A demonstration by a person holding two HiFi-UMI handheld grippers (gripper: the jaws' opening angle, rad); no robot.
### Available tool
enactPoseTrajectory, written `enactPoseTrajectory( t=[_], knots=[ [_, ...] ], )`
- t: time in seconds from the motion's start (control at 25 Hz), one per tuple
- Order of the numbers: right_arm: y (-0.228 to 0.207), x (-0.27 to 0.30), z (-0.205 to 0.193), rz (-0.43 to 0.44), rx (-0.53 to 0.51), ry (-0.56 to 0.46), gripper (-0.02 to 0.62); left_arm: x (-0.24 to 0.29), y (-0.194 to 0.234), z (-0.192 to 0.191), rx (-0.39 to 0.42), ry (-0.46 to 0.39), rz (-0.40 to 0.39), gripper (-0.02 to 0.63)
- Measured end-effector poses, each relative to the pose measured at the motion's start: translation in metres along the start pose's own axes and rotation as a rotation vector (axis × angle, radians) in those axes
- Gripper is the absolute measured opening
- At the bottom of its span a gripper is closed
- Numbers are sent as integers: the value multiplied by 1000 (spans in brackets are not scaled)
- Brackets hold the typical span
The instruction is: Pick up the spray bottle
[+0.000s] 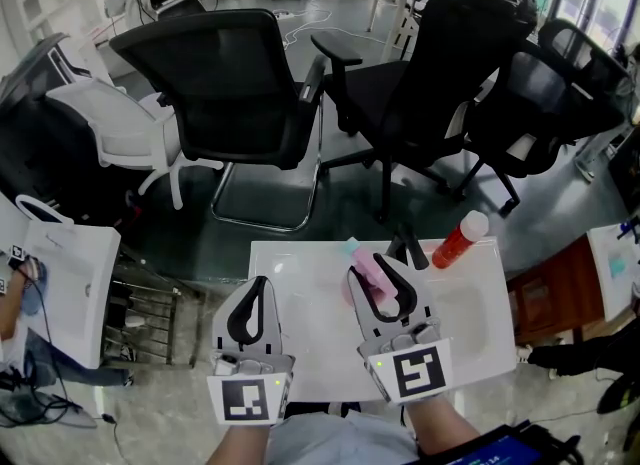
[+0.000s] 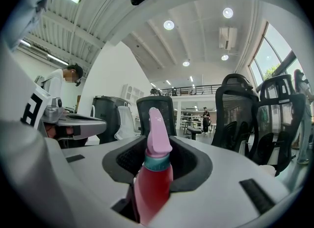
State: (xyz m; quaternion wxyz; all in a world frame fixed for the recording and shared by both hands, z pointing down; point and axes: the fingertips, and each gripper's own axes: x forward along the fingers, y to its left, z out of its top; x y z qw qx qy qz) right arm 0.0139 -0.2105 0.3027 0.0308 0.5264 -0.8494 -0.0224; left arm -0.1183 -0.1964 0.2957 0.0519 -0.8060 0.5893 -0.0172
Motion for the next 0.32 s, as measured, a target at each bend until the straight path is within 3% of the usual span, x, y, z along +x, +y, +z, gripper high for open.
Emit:
enactPoseTrajectory(
  t=[0.32],
  knots=[
    [0,1,-1,1,-2,19,147,1,0,-2,-12,9,4,15]
  ],
)
